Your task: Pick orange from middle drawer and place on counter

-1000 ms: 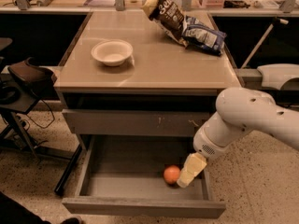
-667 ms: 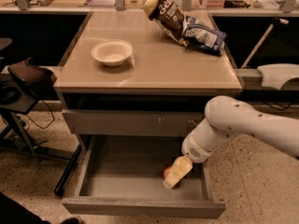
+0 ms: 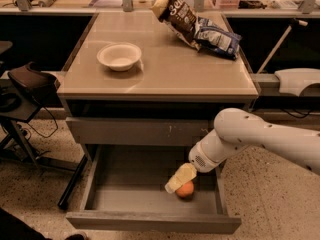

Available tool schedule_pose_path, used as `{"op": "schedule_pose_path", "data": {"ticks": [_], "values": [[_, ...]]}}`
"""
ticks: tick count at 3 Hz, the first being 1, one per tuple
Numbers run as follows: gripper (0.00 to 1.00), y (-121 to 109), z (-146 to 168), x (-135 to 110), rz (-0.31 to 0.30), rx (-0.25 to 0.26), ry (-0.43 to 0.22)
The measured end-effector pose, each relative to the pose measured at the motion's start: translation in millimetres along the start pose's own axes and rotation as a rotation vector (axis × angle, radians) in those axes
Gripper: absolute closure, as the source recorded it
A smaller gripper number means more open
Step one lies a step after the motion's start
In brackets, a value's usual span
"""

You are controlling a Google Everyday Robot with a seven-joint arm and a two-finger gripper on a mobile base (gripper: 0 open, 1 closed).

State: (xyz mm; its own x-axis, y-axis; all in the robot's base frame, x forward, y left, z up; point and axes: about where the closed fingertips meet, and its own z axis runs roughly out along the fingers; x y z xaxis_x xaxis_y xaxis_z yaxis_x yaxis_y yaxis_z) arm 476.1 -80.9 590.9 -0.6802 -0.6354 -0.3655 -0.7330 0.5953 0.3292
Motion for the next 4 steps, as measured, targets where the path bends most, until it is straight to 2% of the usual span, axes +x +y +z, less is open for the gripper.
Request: {"op": "schedule_pose_path", "data": {"ticks": [1,2,3,4], "values": [[0.00,-7,6,-4,0.035,0.005,-0.018],[0.00,-32,21,-1,0.142,0.074,-0.049],[0.00,-54,13,24,0.284,0.212,-0.111],[0.00,-56,20,29,0.360,0.231,-0.155]]}}
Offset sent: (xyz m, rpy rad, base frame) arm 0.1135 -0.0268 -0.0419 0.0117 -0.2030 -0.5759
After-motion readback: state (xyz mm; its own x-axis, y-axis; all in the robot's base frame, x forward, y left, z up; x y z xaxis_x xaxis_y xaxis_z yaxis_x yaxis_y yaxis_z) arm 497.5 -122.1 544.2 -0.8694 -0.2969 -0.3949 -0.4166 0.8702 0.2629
